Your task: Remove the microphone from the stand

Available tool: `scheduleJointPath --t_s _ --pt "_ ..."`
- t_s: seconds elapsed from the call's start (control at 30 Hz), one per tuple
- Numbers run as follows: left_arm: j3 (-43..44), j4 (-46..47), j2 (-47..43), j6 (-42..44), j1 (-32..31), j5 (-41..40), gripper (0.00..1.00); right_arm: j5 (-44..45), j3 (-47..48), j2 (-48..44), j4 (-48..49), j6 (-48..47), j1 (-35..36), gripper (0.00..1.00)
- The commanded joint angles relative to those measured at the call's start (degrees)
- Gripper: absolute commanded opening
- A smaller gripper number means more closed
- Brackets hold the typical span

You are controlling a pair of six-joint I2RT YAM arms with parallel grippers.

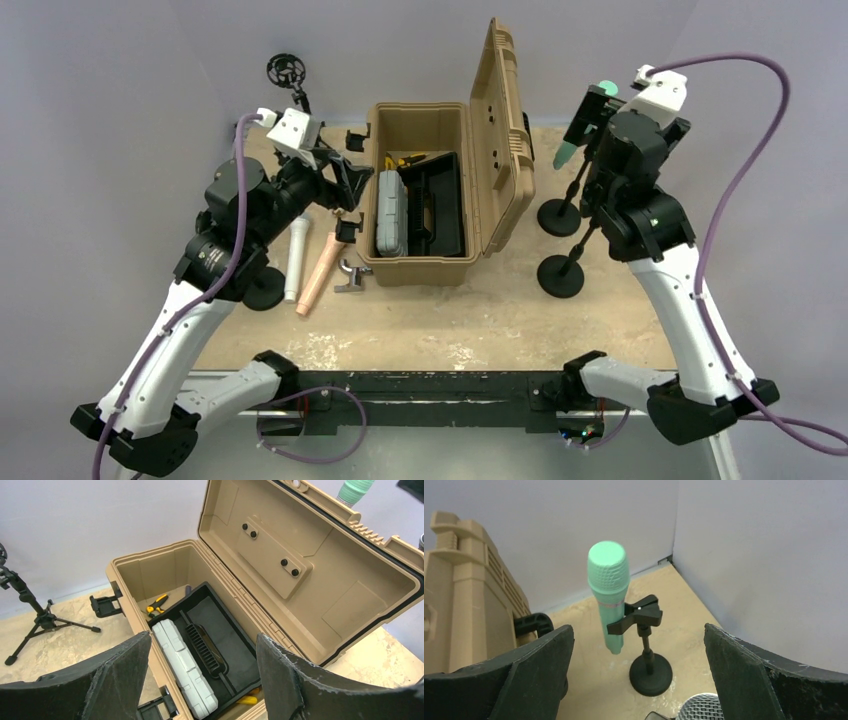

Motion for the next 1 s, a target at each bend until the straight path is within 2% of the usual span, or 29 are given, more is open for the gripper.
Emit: scheduleJointPath --t_s 0.0,0.3,0.47,0.97 --pt "-0.6 3.0 -1.6 2.4 -1.8 -2.9 0.75 -1.7 -0.2 -0.2 -2.5 3.5 -0.6 0.99" --pt "-0.8 3.4 -1.2 1.9 -3.7 -2.1 0.75 4.2 -4.3 -6.4 -14.4 13.5 -0.5 0.99" --pt "-0.7 3.2 -1.2 1.7 -3.8 -1.9 0.75 3.3 -7.3 -7.8 -17.9 16.9 -0.6 0.97" --pt "-1.1 3.4 -0.6 2.5 -3.8 -3.0 0.75 6.5 -14.9 -9.9 -14.0 14.1 -0.5 0.81"
